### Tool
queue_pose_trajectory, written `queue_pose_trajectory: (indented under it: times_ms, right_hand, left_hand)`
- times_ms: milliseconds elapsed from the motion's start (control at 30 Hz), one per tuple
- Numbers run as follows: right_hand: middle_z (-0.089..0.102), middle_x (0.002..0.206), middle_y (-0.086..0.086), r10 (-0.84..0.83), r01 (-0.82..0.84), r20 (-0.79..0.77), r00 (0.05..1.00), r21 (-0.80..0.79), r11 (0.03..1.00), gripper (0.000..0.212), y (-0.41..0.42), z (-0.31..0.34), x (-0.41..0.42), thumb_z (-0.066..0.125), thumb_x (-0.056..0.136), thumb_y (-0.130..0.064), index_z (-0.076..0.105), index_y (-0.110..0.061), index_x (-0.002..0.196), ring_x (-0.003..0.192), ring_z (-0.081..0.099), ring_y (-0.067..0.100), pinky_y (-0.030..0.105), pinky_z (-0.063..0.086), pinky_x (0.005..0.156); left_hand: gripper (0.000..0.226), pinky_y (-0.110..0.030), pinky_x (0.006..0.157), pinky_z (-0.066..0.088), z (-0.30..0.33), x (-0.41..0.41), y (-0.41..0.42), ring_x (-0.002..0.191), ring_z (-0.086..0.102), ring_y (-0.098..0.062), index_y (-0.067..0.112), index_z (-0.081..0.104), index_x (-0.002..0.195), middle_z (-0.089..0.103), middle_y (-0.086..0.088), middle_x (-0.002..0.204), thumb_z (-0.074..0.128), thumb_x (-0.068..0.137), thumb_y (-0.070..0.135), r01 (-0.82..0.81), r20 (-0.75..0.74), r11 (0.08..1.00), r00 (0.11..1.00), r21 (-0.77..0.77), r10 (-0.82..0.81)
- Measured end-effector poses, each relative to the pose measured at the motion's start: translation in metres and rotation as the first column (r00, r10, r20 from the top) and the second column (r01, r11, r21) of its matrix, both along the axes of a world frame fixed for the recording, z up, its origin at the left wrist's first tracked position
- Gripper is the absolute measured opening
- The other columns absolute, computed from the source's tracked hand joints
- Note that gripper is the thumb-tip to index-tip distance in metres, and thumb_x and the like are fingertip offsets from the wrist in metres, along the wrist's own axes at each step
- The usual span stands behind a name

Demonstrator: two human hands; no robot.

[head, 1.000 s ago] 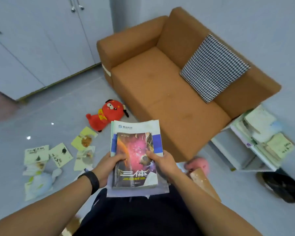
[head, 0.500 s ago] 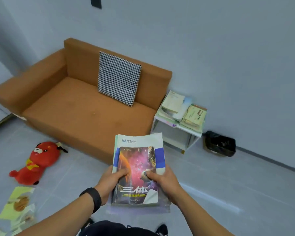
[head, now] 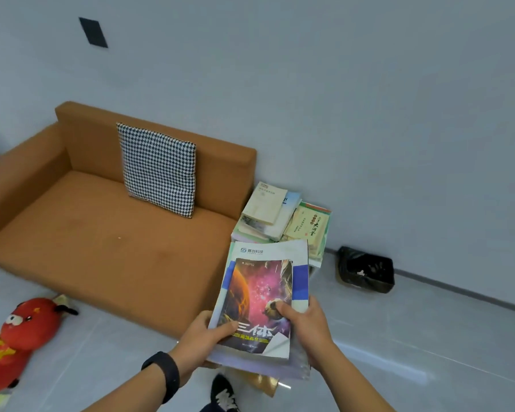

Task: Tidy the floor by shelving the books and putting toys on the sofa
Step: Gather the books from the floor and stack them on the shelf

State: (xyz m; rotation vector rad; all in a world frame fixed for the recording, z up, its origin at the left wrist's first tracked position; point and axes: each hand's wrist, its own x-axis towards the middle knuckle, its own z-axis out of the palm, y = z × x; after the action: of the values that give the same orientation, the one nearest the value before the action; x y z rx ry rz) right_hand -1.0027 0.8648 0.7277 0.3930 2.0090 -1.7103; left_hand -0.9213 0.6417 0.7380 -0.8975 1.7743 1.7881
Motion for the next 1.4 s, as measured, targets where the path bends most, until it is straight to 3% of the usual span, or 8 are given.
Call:
queue_pose_trajectory:
  times_ms: [200, 433, 633, 867, 967, 1133, 1233, 1400]
  right_hand:
    - [0.076, 0.091, 0.01, -0.11, 0.11, 0.002, 0.994, 0.092, 0.99, 0.046, 0.035, -0.012, -0.085, 0.086, 0.074, -0.033, 0.058, -0.017, 0.106, 0.081, 0.076, 0.029, 0.055, 0.06, 0.08]
    - [0.073, 0.093, 0.012, -0.09, 0.086, 0.036, 0.995, 0.105, 0.991, 0.034, 0.075, -0.042, -0.237, 0.081, 0.083, -0.014, 0.057, -0.014, 0.107, 0.076, 0.075, 0.02, 0.037, 0.06, 0.071]
    - [0.072, 0.098, 0.017, 0.063, -0.093, 0.14, 0.988, 0.224, 0.97, 0.023, 0.117, -0.148, -0.384, 0.076, 0.089, -0.015, 0.059, -0.018, 0.104, 0.087, 0.072, 0.032, 0.049, 0.059, 0.081]
    - [0.064, 0.129, 0.011, -0.055, -0.044, 0.294, 0.954, 0.318, 0.947, 0.057, 0.121, -0.256, -0.46, 0.074, 0.092, -0.029, 0.048, -0.009, 0.138, 0.113, 0.063, 0.03, 0.044, 0.051, 0.099]
    - [0.053, 0.144, 0.007, -0.085, -0.042, 0.319, 0.944, 0.373, 0.927, 0.074, 0.107, -0.286, -0.48, 0.071, 0.094, -0.035, 0.035, -0.011, 0.153, 0.129, 0.054, 0.029, 0.041, 0.044, 0.108]
    - [0.065, 0.115, 0.007, 0.0, -0.203, 0.443, 0.896, 0.411, 0.889, 0.074, 0.108, -0.33, -0.509, 0.081, 0.08, -0.046, 0.05, -0.009, 0.137, 0.103, 0.065, 0.029, 0.047, 0.058, 0.087]
    - [0.065, 0.123, 0.015, 0.031, -0.304, 0.552, 0.833, 0.41, 0.86, 0.099, 0.114, -0.332, -0.514, 0.082, 0.067, -0.064, 0.048, -0.006, 0.139, 0.084, 0.064, 0.022, 0.032, 0.055, 0.065]
    - [0.047, 0.145, 0.018, 0.136, -0.325, 0.327, 0.935, 0.641, 0.696, 0.087, 0.093, -0.276, -0.512, 0.081, 0.081, -0.042, 0.038, -0.008, 0.148, 0.123, 0.055, 0.038, 0.047, 0.047, 0.099]
  left_hand:
    - [0.051, -0.043, 0.094, 0.053, -0.005, -0.099, 0.03, 0.093, 0.064, -0.027, 0.007, 0.057, 0.119, 0.063, -0.015, 0.104, 0.077, 0.087, 0.041, 0.105, 0.037, 0.994, 0.994, 0.017, -0.106]
    - [0.043, -0.027, 0.061, 0.047, -0.044, -0.254, 0.079, 0.062, 0.063, -0.014, 0.002, 0.06, 0.111, 0.065, 0.0, 0.068, 0.084, 0.077, 0.015, 0.023, 0.113, 0.999, 0.993, 0.038, -0.028]
    - [0.05, -0.04, 0.084, 0.06, -0.144, -0.375, 0.134, 0.091, 0.072, -0.022, 0.023, 0.062, 0.119, 0.074, -0.004, 0.101, 0.084, 0.074, 0.027, -0.095, 0.216, 0.995, 0.972, 0.004, 0.092]
    - [0.039, -0.032, 0.085, 0.053, -0.229, -0.488, 0.139, 0.098, 0.062, -0.017, 0.029, 0.048, 0.115, 0.064, 0.007, 0.108, 0.072, 0.085, 0.02, 0.153, 0.17, 0.966, 0.978, -0.207, -0.119]
    - [0.038, -0.042, 0.084, 0.056, -0.263, -0.529, 0.122, 0.098, 0.063, -0.027, 0.026, 0.049, 0.112, 0.063, -0.002, 0.106, 0.068, 0.081, 0.02, 0.312, 0.208, 0.89, 0.945, -0.331, -0.254]
    - [0.063, -0.046, 0.086, 0.051, -0.29, -0.553, 0.107, 0.118, 0.051, -0.033, 0.021, 0.031, 0.142, 0.05, -0.007, 0.134, 0.058, 0.086, 0.014, 0.638, 0.439, 0.638, 0.766, -0.432, -0.469]
    - [0.076, -0.05, 0.096, 0.049, -0.283, -0.536, 0.113, 0.129, 0.044, -0.032, 0.023, 0.019, 0.155, 0.04, -0.003, 0.148, 0.058, 0.089, 0.025, 0.556, 0.42, 0.733, 0.817, -0.392, -0.395]
    - [0.056, -0.04, 0.112, 0.041, -0.247, -0.464, 0.116, 0.139, 0.044, -0.029, 0.02, 0.033, 0.155, 0.041, -0.006, 0.156, 0.049, 0.101, 0.027, 0.473, 0.435, 0.834, 0.839, -0.283, -0.328]
